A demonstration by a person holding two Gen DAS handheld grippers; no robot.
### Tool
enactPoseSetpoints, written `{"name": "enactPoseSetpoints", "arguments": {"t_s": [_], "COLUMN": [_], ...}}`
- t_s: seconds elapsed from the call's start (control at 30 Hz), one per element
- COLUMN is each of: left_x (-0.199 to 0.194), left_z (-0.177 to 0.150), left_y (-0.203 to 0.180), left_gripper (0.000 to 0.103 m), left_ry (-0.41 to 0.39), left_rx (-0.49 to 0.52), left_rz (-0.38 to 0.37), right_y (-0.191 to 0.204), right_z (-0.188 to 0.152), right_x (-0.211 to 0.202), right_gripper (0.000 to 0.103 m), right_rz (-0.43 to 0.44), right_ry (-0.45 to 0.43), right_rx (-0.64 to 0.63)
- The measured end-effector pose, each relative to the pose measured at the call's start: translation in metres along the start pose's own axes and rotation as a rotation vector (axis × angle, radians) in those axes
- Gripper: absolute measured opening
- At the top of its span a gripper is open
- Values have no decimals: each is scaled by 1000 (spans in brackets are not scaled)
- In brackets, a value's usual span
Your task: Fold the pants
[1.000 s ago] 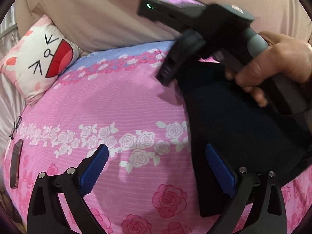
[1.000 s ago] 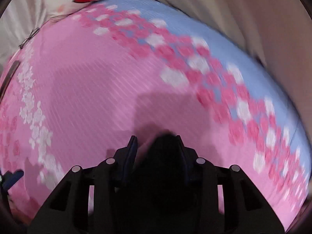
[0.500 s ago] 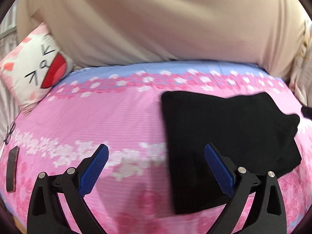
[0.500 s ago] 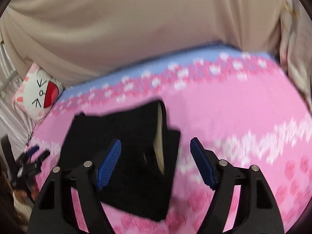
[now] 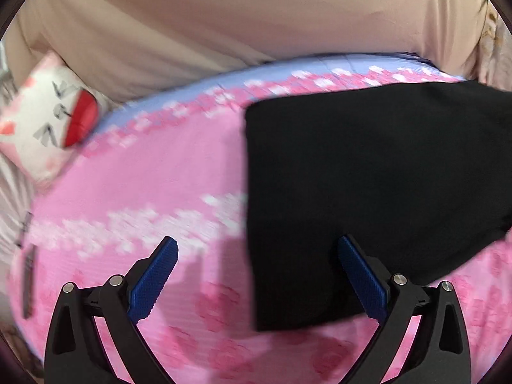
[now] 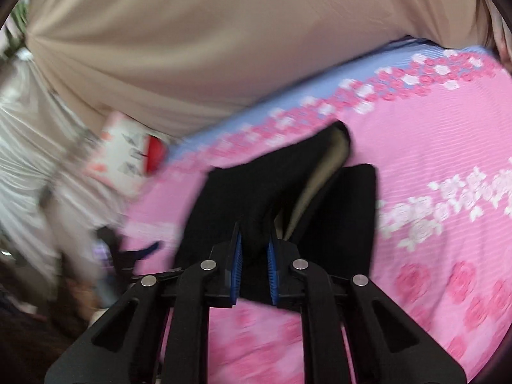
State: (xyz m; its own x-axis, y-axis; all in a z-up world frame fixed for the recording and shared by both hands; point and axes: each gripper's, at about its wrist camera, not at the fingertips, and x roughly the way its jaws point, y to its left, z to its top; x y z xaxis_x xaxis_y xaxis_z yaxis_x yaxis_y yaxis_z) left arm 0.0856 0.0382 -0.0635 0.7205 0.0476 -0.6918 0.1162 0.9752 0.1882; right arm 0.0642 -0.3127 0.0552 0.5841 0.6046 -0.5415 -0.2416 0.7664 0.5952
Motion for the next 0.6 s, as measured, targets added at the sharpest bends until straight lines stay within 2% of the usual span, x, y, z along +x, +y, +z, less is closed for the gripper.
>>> {"name": "enactPoseSetpoints", "arguments": {"t_s": [0.03, 0.07, 0.1, 0.13, 0.17, 0.2, 0.23, 0.3, 0.37, 0.43, 0.5, 0.6], "left_x": [0, 2, 5, 6, 5, 2, -5, -18, -32, -42, -48, -37], "left_z": [2, 3, 3, 4, 4, 4, 4, 3, 6, 13, 17, 8], "left_y": [3, 5, 7, 8, 8, 9, 11, 15, 23, 27, 23, -4], "left_gripper": [98, 98, 98, 98, 98, 98, 98, 98, 98, 98, 98, 98], "left_ry": [-12, -4, 6, 12, 17, 15, 5, -22, -43, -61, -76, -18], "left_rx": [7, 14, 15, 12, 19, 29, 43, 52, 16, -38, -47, 43], "left_rz": [20, 10, -9, -19, -22, -18, 11, 56, 65, 44, 8, 3], "right_y": [-5, -13, -30, -46, -58, -64, -61, -44, -26, -7, 5, 2], "right_z": [-3, -8, -18, -27, -34, -39, -42, -41, -36, -32, -33, -37], "right_x": [3, 11, 25, 34, 29, 17, 5, -18, -26, -17, 6, 45], "right_gripper": [14, 19, 34, 45, 58, 58, 57, 58, 58, 58, 58, 54], "right_rz": [-34, -113, -257, -315, -275, -218, -227, -317, -330, -298, -292, -339], "right_ry": [15, 34, 60, 88, 65, 19, -21, -105, -124, -105, -61, 28], "right_rx": [-14, -36, -50, -31, 28, 91, 95, 17, -42, -108, -183, -253]}}
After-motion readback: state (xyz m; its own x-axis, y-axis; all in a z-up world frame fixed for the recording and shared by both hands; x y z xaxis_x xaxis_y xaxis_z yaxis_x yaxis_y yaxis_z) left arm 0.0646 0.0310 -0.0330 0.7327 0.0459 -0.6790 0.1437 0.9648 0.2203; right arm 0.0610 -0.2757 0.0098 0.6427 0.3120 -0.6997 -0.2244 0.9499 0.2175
